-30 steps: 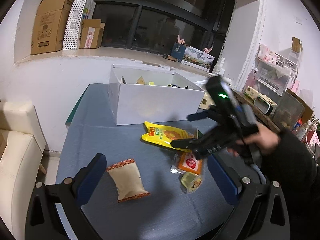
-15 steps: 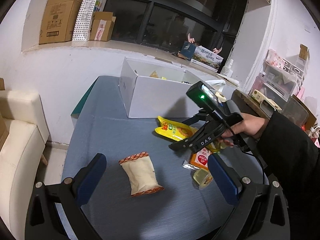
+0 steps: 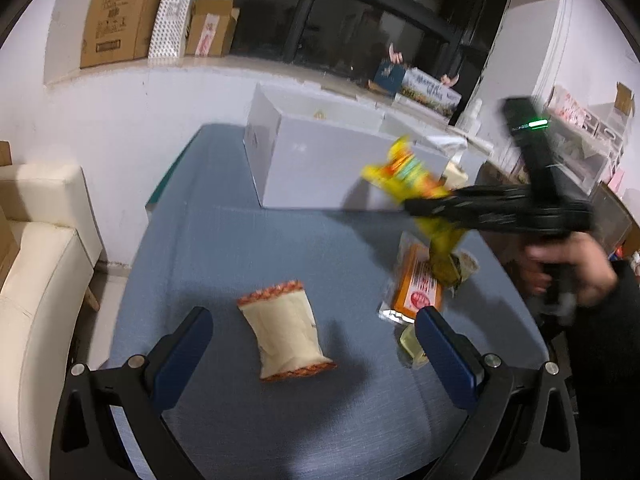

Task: Organize snacks
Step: 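Grasp yellow sunflower packet with right tool while left tool grasps brown bread pack, drop both in box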

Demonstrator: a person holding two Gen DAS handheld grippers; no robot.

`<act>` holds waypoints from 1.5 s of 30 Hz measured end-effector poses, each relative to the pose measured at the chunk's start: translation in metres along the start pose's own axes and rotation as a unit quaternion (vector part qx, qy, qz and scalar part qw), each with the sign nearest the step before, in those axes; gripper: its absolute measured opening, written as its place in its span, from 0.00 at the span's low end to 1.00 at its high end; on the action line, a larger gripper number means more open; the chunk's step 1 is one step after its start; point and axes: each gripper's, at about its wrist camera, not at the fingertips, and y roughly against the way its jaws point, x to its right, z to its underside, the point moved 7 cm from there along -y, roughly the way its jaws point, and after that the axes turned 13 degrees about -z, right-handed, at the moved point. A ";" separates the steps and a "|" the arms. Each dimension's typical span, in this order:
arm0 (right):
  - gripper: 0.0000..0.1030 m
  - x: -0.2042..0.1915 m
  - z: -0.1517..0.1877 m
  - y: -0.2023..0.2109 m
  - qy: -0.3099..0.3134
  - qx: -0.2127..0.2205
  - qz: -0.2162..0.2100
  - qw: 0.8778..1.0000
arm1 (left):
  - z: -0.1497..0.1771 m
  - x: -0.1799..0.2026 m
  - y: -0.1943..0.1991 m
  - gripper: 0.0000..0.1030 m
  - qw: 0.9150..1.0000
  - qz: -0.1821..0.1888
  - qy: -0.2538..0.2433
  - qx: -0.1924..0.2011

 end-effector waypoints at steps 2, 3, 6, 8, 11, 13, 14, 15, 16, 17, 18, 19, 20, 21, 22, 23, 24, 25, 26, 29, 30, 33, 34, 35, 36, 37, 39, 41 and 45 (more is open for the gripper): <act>0.30 -0.010 0.010 0.023 -0.005 0.026 0.006 1.000 | 0.004 0.006 -0.008 1.00 1.000 -0.009 -0.012 -0.012; 0.30 -0.016 0.015 0.035 -0.007 0.042 0.006 0.999 | 0.006 0.008 -0.011 1.00 1.000 -0.015 -0.017 -0.017; 0.30 -0.032 0.033 0.059 -0.023 0.088 -0.012 0.996 | 0.010 0.013 -0.025 1.00 0.999 -0.028 -0.024 -0.035; 0.30 -0.041 0.045 0.078 -0.031 0.118 -0.016 0.992 | 0.012 0.015 -0.033 1.00 0.998 -0.039 -0.025 -0.046; 0.30 -0.043 0.051 0.087 -0.044 0.141 -0.012 0.989 | 0.014 0.016 -0.043 1.00 0.996 -0.056 -0.029 -0.059; 0.30 -0.040 0.059 0.095 -0.059 0.154 -0.011 0.986 | 0.015 0.014 -0.049 1.00 0.995 -0.067 -0.027 -0.067; 0.30 -0.040 0.062 0.097 -0.064 0.157 -0.012 0.986 | 0.016 0.012 -0.053 1.00 0.995 -0.072 -0.024 -0.072; 0.30 -0.037 0.065 0.102 -0.066 0.163 -0.008 0.984 | 0.016 0.011 -0.056 1.00 0.994 -0.077 -0.021 -0.077; 0.30 -0.036 0.067 0.105 -0.069 0.166 -0.006 0.984 | 0.017 0.008 -0.062 1.00 0.992 -0.084 -0.018 -0.088; 0.30 -0.034 0.069 0.106 -0.072 0.168 -0.007 0.983 | 0.019 0.006 -0.067 0.99 0.991 -0.088 -0.014 -0.095; 0.30 -0.033 0.070 0.107 -0.077 0.173 -0.008 0.982 | 0.021 0.004 -0.071 0.98 0.991 -0.084 -0.007 -0.103; 0.30 -0.032 0.070 0.106 -0.079 0.173 -0.007 0.982 | 0.020 0.003 -0.072 0.94 0.992 -0.083 -0.010 -0.092; 0.30 -0.031 0.071 0.106 -0.080 0.172 -0.004 0.982 | 0.019 0.004 -0.071 0.61 0.993 -0.082 -0.018 -0.084; 0.30 -0.031 0.072 0.105 -0.079 0.169 0.000 0.982 | 0.017 0.004 -0.070 0.43 0.993 -0.090 -0.026 -0.078; 0.30 -0.032 0.073 0.103 -0.078 0.167 -0.001 0.983 | 0.017 0.003 -0.070 0.45 0.993 -0.081 -0.019 -0.080; 0.30 -0.033 0.075 0.103 -0.078 0.166 -0.004 0.983 | 0.015 0.002 -0.067 0.44 0.995 -0.066 -0.007 -0.076; 0.30 -0.033 0.074 0.101 -0.077 0.165 -0.005 0.983 | 0.012 0.002 -0.061 0.44 0.996 -0.066 -0.010 -0.061; 0.30 -0.033 0.075 0.100 -0.076 0.164 -0.004 0.984 | 0.008 0.004 -0.056 0.44 0.996 -0.070 -0.020 -0.047; 0.30 -0.033 0.075 0.099 -0.075 0.163 -0.002 0.984 | 0.003 0.007 -0.048 0.44 0.997 -0.066 -0.031 -0.030; 0.30 -0.030 0.072 0.098 -0.080 0.169 0.000 0.982 | -0.016 0.015 -0.027 0.44 0.998 -0.053 -0.044 0.007; 0.30 -0.029 0.071 0.098 -0.082 0.172 0.000 0.982 | -0.024 0.017 -0.019 0.44 0.997 -0.050 -0.046 0.020; 0.30 -0.022 0.064 0.100 -0.093 0.183 -0.001 0.979 | -0.055 0.026 -0.003 0.44 0.997 -0.033 -0.047 0.053; 0.30 -0.019 0.060 0.101 -0.096 0.187 -0.001 0.978 | -0.067 0.029 -0.001 0.44 0.996 -0.029 -0.049 0.063; 0.30 -0.015 0.056 0.103 -0.098 0.190 0.000 0.977 | -0.080 0.032 0.003 0.44 0.996 -0.026 -0.051 0.074; 0.30 -0.011 0.049 0.105 -0.101 0.194 0.002 0.976 | -0.095 0.036 0.006 0.44 0.995 -0.020 -0.052 0.085; 0.30 -0.006 0.041 0.107 -0.103 0.200 0.003 0.974 | -0.109 0.040 0.007 0.44 0.994 -0.014 -0.053 0.095; 0.30 0.002 0.022 0.111 -0.104 0.208 0.001 0.973 | -0.137 0.047 0.009 0.44 0.992 -0.009 -0.057 0.111; 0.30 0.012 0.000 0.113 -0.102 0.212 0.008 0.972 | -0.167 0.057 0.004 0.44 0.990 -0.006 -0.061 0.124; 0.30 0.039 -0.058 0.108 -0.111 0.221 0.002 0.969 | -0.223 0.070 -0.021 0.44 0.990 -0.002 -0.057 0.130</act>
